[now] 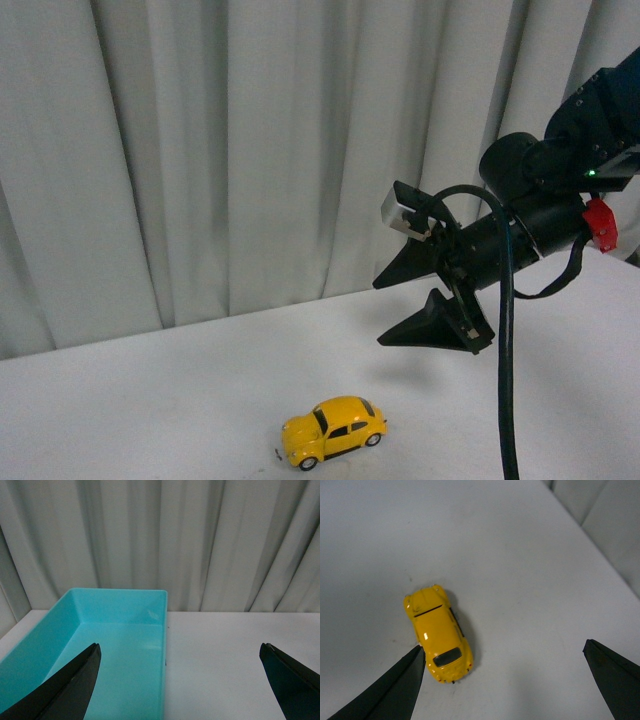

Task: Wind up and store yellow beetle toy

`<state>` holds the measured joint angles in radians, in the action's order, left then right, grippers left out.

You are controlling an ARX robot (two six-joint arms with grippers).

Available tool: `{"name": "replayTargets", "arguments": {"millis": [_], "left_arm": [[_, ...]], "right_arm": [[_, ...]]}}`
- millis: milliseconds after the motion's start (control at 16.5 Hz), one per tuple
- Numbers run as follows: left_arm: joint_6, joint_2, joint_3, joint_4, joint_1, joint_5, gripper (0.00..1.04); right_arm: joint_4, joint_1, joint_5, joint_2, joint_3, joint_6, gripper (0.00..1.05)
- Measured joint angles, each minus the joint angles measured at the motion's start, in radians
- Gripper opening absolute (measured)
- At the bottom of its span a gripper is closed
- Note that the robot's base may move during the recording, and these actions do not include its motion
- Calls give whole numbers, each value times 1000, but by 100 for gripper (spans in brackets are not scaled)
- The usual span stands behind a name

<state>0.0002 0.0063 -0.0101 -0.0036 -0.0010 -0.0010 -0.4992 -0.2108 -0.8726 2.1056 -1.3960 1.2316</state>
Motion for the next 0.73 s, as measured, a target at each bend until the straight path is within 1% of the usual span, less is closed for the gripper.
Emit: {"name": "replayTargets", "arguments": {"millis": [61, 182, 364, 485, 607, 728], "left_arm": [[0, 0, 0, 0, 0, 0, 98], [0, 0, 0, 0, 0, 0, 98], [0, 0, 0, 0, 0, 0, 98], [0, 0, 0, -1, 0, 0, 98], [0, 0, 0, 0, 0, 0, 98], [0, 0, 0, 0, 0, 0, 98]], "right_arm": [[-92, 10, -4, 43, -47, 65, 98], [-190, 32, 2, 97, -97, 156, 98], [-278, 76, 9, 149, -150, 267, 98], [-311, 101, 22, 167, -159, 336, 98], [-329, 110, 32, 184, -158, 372, 98], [-272, 121, 55, 188, -127, 386, 98]]}}
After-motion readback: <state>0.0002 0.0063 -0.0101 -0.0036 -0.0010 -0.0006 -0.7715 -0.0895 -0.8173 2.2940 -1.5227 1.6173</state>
